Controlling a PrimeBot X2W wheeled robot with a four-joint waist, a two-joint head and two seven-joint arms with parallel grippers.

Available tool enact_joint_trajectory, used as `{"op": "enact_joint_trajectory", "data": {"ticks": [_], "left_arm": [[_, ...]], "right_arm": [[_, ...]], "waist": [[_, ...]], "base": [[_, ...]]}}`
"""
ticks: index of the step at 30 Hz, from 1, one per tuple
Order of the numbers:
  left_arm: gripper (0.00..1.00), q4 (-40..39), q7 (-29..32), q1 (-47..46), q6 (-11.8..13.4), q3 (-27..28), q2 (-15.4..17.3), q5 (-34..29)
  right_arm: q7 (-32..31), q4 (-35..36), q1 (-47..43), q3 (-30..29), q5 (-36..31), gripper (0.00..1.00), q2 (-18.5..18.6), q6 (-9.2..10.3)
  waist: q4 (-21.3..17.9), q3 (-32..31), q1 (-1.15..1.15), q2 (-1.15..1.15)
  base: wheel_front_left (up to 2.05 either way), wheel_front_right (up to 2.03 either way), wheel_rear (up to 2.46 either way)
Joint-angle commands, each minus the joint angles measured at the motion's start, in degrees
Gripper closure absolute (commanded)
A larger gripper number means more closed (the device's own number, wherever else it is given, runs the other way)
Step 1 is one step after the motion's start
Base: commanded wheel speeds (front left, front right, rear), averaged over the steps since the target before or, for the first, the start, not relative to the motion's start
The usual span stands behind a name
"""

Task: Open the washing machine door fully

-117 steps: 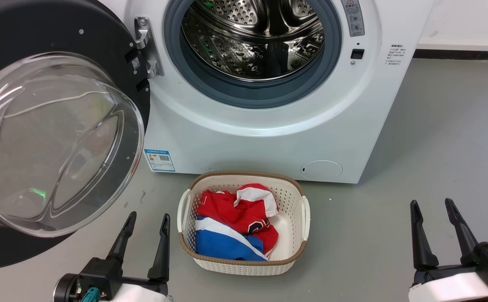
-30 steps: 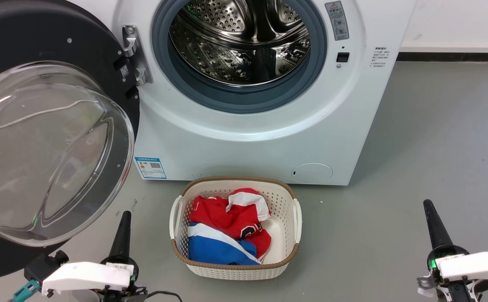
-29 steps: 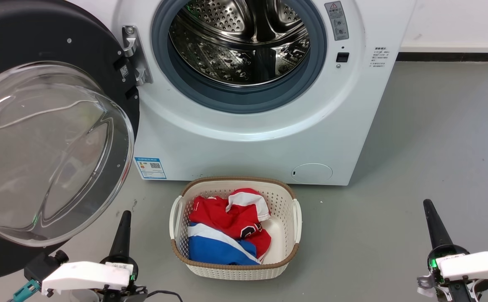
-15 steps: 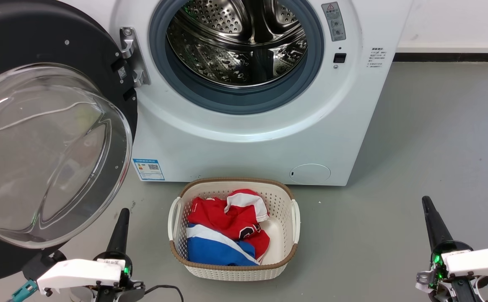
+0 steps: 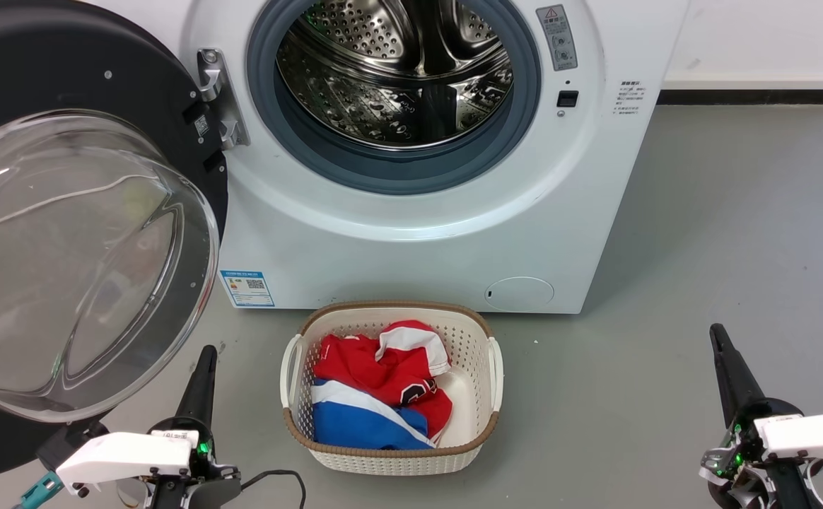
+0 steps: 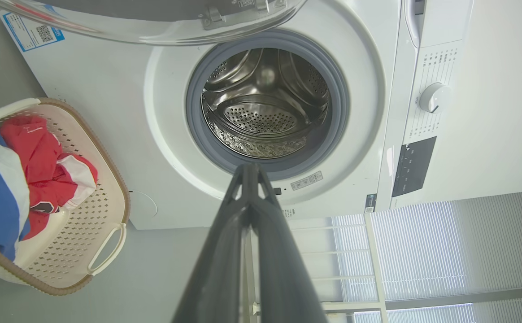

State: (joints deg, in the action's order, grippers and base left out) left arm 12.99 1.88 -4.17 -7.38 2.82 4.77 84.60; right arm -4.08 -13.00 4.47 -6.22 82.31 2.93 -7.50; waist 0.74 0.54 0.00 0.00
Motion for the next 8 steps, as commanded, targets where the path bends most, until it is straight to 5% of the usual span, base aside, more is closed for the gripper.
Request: {"op": "enact_joint_trajectory", "data": {"ticks": [1, 8], "left_arm": [[1.00, 0.06, 0.53, -1.27, -0.16, 0.38, 0.02, 1.58], [1.00, 0.37, 1.28, -1.48, -0.16, 0.70, -0.07, 4.14]], "right_arm": [[-0.50, -0.06, 1.03, -0.12, 1.61, 1.00, 0.04, 0.01], [-1.09, -0.41, 1.50, -0.18, 4.25, 1.00, 0.03, 0.01]], "waist": [[-0.07, -0.03, 0.00, 0.00], [-0.26, -0.13, 0.00, 0.00]], "base": [[0.00, 0.00, 0.00], [0.00, 0.00, 0.00]]}}
